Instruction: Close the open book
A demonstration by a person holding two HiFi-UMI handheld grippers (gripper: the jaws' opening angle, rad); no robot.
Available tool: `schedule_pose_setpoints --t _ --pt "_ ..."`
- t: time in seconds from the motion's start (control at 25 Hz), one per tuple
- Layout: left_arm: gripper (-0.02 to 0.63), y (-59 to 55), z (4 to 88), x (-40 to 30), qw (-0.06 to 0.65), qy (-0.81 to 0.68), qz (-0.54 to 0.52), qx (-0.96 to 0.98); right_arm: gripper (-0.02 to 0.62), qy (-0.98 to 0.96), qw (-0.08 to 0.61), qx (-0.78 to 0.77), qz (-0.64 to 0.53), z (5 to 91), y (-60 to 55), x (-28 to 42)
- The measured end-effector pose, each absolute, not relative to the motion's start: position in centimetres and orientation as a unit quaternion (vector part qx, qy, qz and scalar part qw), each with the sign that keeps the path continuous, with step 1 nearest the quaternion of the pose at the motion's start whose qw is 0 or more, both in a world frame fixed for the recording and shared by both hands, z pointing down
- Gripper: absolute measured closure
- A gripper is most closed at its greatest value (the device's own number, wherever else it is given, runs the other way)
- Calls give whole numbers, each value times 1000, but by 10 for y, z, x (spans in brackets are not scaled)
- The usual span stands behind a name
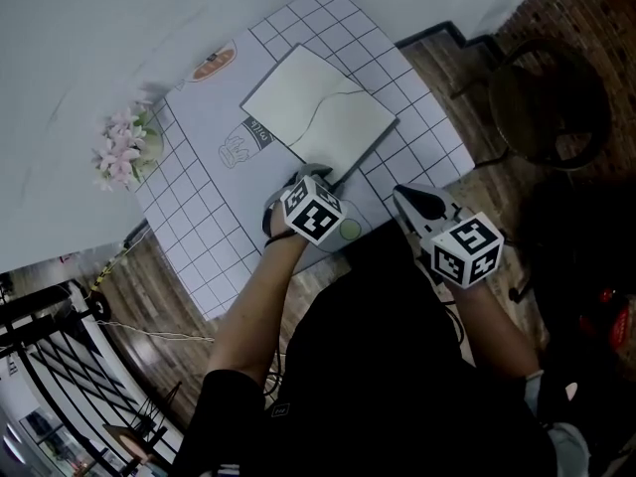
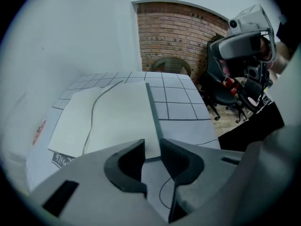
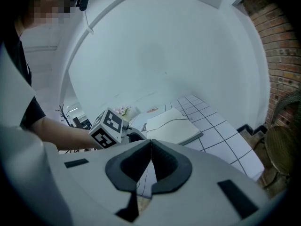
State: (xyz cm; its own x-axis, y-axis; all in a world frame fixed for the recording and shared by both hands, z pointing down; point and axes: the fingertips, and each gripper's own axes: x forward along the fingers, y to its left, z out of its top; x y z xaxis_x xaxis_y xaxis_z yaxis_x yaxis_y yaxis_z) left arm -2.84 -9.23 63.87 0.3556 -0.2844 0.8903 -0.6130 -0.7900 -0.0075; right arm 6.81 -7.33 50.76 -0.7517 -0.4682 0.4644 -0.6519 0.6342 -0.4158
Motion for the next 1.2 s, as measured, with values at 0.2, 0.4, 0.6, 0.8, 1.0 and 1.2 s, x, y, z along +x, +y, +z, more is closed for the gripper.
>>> schedule_pose_setpoints --t 0.2,0.4,0.6,0.8,1.0,1.2 --pt "543 -88 638 -24 161 -269 502 806 591 -891 162 311 287 505 -76 71" --pt "586 -85 635 -22 160 -266 504 806 591 -892 163 310 286 503 -78 73" --pt "592 -86 625 -23 140 -269 512 803 591 -893 161 309 286 498 -79 73" --pt "592 -93 612 -27 140 -278 501 808 591 -895 157 309 280 490 -81 68" --pt "592 -100 601 -35 125 -290 501 806 591 -897 158 306 278 487 -80 63" --pt "592 -119 589 -52 74 -319 510 795 591 -899 160 303 274 483 -82 57"
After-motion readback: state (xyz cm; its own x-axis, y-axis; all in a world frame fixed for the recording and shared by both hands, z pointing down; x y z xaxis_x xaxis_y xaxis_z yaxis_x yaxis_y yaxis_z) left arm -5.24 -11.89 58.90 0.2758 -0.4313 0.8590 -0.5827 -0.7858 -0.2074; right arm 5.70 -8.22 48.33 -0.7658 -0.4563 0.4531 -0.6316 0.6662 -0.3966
